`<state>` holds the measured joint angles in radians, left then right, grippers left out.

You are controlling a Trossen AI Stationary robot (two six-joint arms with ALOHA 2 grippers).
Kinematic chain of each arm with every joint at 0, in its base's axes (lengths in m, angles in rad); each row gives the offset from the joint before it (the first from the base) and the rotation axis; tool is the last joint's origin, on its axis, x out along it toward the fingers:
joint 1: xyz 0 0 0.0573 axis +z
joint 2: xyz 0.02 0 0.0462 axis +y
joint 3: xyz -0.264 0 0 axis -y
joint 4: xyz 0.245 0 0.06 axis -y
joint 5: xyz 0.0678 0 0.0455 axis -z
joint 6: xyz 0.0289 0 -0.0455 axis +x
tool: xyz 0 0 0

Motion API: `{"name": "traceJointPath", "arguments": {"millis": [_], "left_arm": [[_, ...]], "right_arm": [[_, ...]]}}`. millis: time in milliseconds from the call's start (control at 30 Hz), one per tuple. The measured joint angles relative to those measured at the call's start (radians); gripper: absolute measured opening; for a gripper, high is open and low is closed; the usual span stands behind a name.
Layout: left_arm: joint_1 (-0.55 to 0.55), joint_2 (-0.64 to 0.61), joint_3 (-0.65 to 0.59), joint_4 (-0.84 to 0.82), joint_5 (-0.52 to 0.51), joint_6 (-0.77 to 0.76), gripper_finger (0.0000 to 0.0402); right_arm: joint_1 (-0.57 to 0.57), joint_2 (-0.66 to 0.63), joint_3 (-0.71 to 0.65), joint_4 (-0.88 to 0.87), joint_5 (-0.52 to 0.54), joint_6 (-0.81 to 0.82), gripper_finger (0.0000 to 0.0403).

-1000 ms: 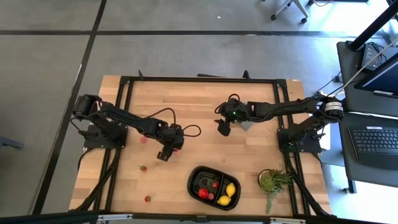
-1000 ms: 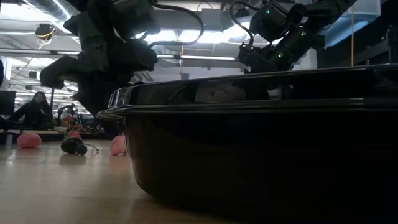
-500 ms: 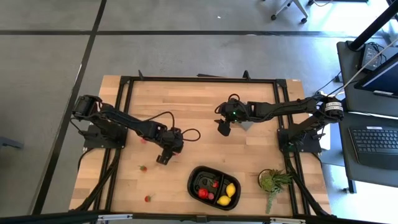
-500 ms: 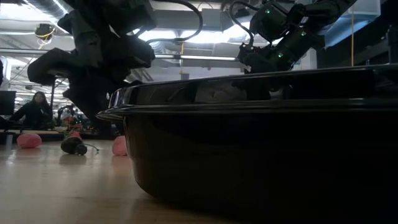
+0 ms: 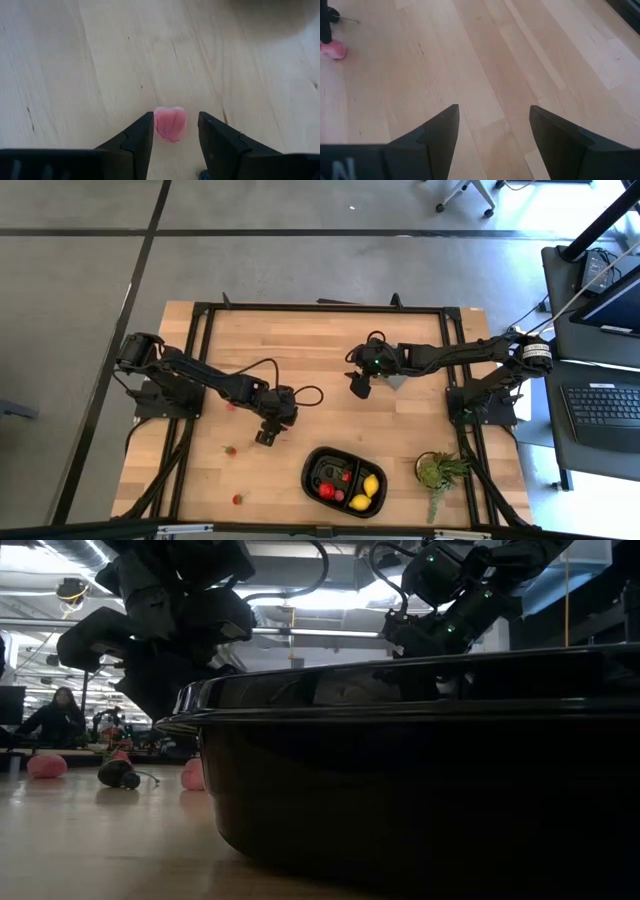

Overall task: Pick and placing Produce into tupperware
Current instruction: Put the peach into the black bin

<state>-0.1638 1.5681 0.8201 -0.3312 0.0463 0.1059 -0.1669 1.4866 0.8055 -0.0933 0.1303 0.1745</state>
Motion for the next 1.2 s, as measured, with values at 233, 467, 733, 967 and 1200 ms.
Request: {"name": "traceJointPath", "arguments": {"millis": [233,467,733,967,1200], "left_arm": [[0.000,0.000,0.000,0.000,0.000,-0.002,0.0161],[0.007,0.000,0.000,-0.004,0.000,-0.063,0.0227],[0.006,0.000,0.000,-0.005,0.000,-0.123,0.0279],[0.002,0.000,0.000,-0.012,0.000,-0.132,0.0272],[-0.022,0.014,0.000,0.015,-0.015,-0.082,0.0255]], "right_arm": [[0.000,0.000,0.000,0.000,0.000,-0.001,0.0244],[0.000,0.000,0.000,0.000,0.000,-0.002,0.0244],[0.000,0.000,0.000,0.000,0.000,-0.003,0.0243],[0.000,0.000,0.000,0.000,0.000,-0.003,0.0243],[0.000,0.000,0.000,0.000,0.000,-0.026,0.0243]]}}
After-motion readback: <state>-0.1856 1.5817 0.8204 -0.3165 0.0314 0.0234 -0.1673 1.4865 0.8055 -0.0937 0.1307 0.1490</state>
